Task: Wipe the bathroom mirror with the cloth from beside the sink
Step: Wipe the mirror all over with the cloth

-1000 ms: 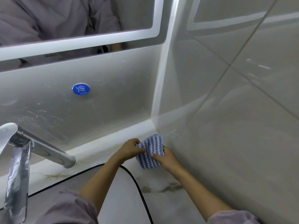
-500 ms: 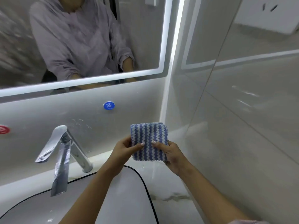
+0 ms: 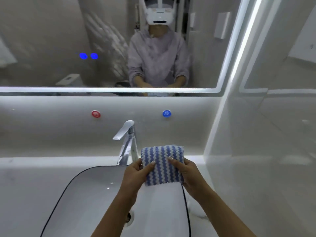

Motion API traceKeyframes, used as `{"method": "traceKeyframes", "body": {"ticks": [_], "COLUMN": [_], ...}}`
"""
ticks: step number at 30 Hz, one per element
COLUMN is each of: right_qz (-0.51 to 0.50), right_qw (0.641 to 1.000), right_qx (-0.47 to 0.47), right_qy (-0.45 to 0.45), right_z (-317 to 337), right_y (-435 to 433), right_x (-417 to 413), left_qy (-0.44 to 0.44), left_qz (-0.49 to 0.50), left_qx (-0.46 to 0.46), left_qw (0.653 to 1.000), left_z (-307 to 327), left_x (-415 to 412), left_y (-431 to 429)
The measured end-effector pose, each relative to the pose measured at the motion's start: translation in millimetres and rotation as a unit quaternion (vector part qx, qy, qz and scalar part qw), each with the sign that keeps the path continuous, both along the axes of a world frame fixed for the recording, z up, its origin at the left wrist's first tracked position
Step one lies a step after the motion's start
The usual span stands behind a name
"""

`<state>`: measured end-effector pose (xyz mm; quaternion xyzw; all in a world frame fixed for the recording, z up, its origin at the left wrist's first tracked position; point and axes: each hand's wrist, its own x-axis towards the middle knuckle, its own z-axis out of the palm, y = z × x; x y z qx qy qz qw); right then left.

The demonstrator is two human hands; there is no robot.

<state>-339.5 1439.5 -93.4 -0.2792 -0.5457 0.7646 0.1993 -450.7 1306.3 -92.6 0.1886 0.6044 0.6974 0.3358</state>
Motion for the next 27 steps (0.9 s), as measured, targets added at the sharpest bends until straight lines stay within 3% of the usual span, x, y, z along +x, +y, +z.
{"method": "traceKeyframes", "body": {"ticks": [10, 20, 27], "right_qz": [0.107, 0.107, 0.050], "right_qw": [0.993, 0.993, 0.997], "right_qx": [-0.006, 0.014, 0.017], "right_qy": [0.045, 0.054, 0.057], "right_z": [27.7, 39.9, 43.7], "right_y": [-66.1, -139.9, -222.0], "right_x": [-33.6, -66.4, -105.1], "left_qy": [0.027, 0.061, 0.087], "left_qz": [0.137, 0.139, 0.108], "left_qx": [0.015, 0.037, 0.031], "left_qw": [0.990, 0.988, 0.990], "left_z": [20.0, 35.3, 45.7], "left_x": [-13.3, -41.5, -83.5], "left_y": [-81.7, -158.2, -233.1]}}
